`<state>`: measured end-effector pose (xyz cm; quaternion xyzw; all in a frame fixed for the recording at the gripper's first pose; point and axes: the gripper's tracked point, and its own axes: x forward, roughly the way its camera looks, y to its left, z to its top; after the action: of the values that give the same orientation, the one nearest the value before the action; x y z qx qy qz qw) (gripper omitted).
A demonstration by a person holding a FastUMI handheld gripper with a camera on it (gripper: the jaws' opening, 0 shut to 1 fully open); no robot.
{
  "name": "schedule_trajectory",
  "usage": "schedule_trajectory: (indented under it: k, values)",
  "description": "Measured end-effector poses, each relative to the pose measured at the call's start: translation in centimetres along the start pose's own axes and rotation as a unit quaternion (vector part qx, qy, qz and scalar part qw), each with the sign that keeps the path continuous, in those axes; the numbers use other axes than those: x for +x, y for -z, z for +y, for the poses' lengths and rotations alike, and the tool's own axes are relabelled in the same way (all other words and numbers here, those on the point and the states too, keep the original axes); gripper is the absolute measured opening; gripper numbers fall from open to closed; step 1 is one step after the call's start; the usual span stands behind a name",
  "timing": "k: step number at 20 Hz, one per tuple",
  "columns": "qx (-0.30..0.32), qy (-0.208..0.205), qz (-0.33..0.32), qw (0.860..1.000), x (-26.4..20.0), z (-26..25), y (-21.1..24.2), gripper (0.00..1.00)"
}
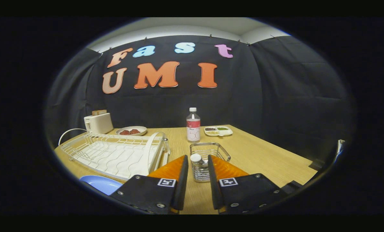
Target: Take the plate from the dish rack, then take the spoon from the basket and place it into the plate.
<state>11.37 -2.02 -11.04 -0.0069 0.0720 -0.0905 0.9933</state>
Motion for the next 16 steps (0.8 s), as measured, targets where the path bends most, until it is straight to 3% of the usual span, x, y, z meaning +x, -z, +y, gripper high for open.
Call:
schedule_trajectory:
  k: [1,3,16]
  values:
    - [-0.006,0.012,-0.005,1.0,0.5,-0.6,0.0,0.2]
    - [-0.017,0.018,-0.012,1.0,0.1,-0.9,-0.4,0.08]
    - [-0.011,-0.007,-0.076,0.997,-5.8,-0.8,-6.8,0.05]
